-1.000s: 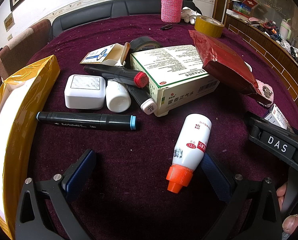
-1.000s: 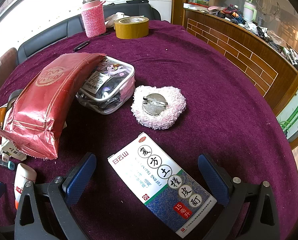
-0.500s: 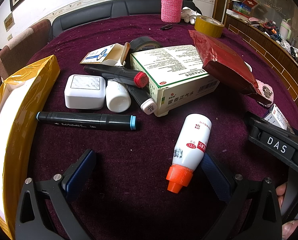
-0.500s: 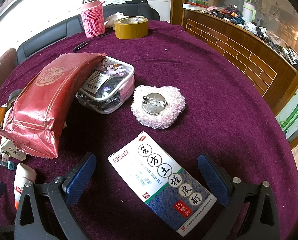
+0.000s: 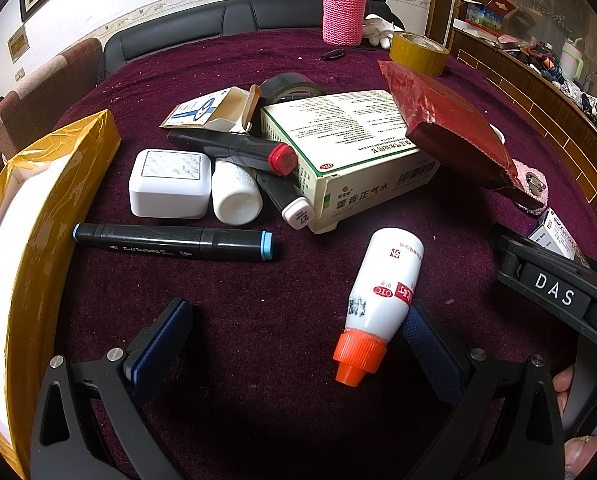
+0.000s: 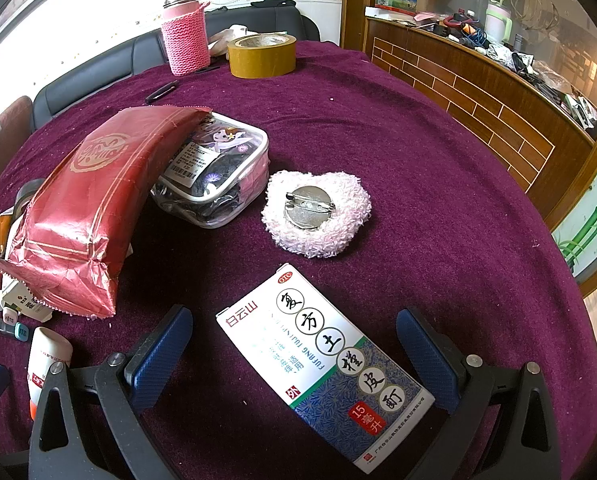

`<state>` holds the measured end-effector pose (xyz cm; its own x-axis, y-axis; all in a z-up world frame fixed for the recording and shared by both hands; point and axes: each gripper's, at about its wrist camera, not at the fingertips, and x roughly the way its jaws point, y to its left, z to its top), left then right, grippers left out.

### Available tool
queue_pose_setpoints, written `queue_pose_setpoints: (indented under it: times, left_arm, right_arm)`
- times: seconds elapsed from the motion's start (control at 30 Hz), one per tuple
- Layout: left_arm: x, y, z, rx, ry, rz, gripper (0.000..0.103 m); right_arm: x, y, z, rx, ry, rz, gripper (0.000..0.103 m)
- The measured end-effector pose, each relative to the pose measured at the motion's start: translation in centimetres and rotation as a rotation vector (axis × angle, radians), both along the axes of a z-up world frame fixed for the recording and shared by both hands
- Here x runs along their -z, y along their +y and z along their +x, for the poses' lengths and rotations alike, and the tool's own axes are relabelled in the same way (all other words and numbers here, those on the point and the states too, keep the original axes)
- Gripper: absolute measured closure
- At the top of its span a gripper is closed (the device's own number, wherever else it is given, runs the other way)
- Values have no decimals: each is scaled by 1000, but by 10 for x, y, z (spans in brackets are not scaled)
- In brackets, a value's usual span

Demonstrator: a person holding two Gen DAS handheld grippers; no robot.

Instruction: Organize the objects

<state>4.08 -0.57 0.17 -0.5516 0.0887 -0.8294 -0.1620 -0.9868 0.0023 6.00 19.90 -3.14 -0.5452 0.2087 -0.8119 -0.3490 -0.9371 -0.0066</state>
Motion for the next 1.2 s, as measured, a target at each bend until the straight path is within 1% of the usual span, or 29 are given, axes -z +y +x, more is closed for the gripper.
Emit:
queue_pose_setpoints:
  times: [1.2]
  left_arm:
    - [0, 0, 0, 8, 0, 0, 0]
  right_arm:
    - [0, 0, -1, 1, 2, -1, 0]
